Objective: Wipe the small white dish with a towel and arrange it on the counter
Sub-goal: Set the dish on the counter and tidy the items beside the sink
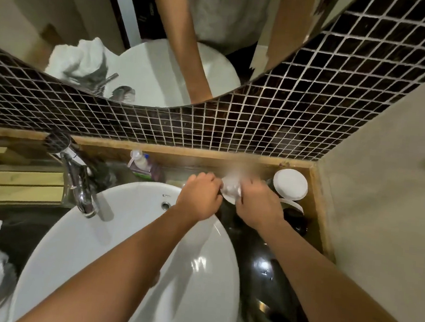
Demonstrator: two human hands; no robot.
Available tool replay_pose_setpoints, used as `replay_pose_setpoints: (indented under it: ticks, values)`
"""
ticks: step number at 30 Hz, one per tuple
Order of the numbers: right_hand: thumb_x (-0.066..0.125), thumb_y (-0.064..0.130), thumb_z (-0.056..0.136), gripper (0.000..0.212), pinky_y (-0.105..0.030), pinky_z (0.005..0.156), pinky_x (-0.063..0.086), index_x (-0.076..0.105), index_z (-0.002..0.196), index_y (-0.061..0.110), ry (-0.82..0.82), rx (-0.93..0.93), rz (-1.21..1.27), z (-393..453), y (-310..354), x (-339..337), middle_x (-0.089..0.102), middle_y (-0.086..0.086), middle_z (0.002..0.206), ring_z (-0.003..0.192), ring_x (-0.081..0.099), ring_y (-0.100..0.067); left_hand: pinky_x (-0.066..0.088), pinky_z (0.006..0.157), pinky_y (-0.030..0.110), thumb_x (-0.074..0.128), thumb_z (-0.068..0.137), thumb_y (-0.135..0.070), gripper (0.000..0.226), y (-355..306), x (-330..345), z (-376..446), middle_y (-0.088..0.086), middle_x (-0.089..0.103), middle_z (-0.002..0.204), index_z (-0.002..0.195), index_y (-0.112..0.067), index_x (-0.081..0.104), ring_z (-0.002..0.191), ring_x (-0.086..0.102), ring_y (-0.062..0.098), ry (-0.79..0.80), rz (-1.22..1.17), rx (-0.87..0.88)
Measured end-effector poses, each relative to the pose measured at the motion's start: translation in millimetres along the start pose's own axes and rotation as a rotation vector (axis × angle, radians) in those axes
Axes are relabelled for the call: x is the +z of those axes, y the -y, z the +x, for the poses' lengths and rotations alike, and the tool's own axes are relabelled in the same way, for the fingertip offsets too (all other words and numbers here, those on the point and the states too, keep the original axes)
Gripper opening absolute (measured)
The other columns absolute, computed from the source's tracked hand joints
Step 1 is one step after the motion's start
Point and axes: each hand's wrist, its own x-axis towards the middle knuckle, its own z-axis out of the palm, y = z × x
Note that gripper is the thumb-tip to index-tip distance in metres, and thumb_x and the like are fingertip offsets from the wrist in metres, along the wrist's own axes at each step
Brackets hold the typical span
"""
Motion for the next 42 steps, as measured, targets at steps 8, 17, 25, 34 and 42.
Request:
replay_pose_setpoints:
  ticks: [8, 17, 25, 34, 42]
  values:
    - [0.062, 0.023, 0.091, 0.042, -0.038, 0.087, 0.054, 0.048, 0.13, 0.021, 0.098, 0.112, 0.026, 23.9, 1.8, 9.4, 0.05, -0.005, 0.129, 0.111, 0.059, -0.027, 0.033, 0.106, 0.034, 0.052, 0.095, -0.032, 0.034, 5.3, 4.3, 7.7, 0.001, 0.058, 0.13, 0.128, -0.024, 0.058, 0.121, 0.05, 0.019, 0.008, -0.032, -0.023]
    - [0.063, 0.026, 0.091, 0.054, -0.036, 0.082, 0.058, 0.043, 0.141, 0.018, 0.028, 0.088, 0.002, 7.4, -7.3, 6.2, 0.05, -0.009, 0.133, 0.104, 0.062, -0.027, 0.035, 0.102, 0.035, 0.051, 0.094, -0.033, 0.033, -3.1, 2.4, 8.1, -0.001, 0.061, 0.123, 0.124, -0.023, 0.061, 0.116, 0.052, 0.017, -0.008, -0.035, -0.016]
    - [0.067, 0.022, 0.088, 0.052, -0.034, 0.088, 0.057, 0.051, 0.137, 0.017, -0.042, 0.1, 0.107, -7.4, -10.3, 9.3, 0.062, -0.006, 0.126, 0.107, 0.063, -0.023, 0.047, 0.096, 0.033, 0.054, 0.094, -0.026, 0.036, -27.1, 2.3, 11.4, 0.005, 0.061, 0.124, 0.128, -0.014, 0.059, 0.111, 0.056, 0.02, 0.072, -0.238, -0.114]
    - [0.061, 0.017, 0.092, 0.059, -0.04, 0.105, 0.046, 0.041, 0.148, 0.019, 0.125, 0.166, 0.241, 15.3, -9.5, 13.5, 0.05, -0.01, 0.142, 0.128, 0.053, -0.029, 0.051, 0.088, 0.037, 0.051, 0.094, -0.023, 0.029, -43.8, 3.3, 22.3, 0.01, 0.065, 0.115, 0.119, -0.01, 0.06, 0.103, 0.06, 0.025, 0.158, -0.345, -0.204]
    - [0.061, 0.013, 0.092, 0.059, -0.04, 0.108, 0.045, 0.041, 0.148, 0.018, 0.191, 0.222, 0.273, 24.2, -11.0, 11.8, 0.046, -0.01, 0.145, 0.129, 0.051, -0.03, 0.053, 0.085, 0.04, 0.049, 0.091, -0.02, 0.034, -49.2, -2.0, 25.5, 0.011, 0.064, 0.115, 0.123, -0.012, 0.058, 0.1, 0.061, 0.027, 0.211, -0.482, -0.262]
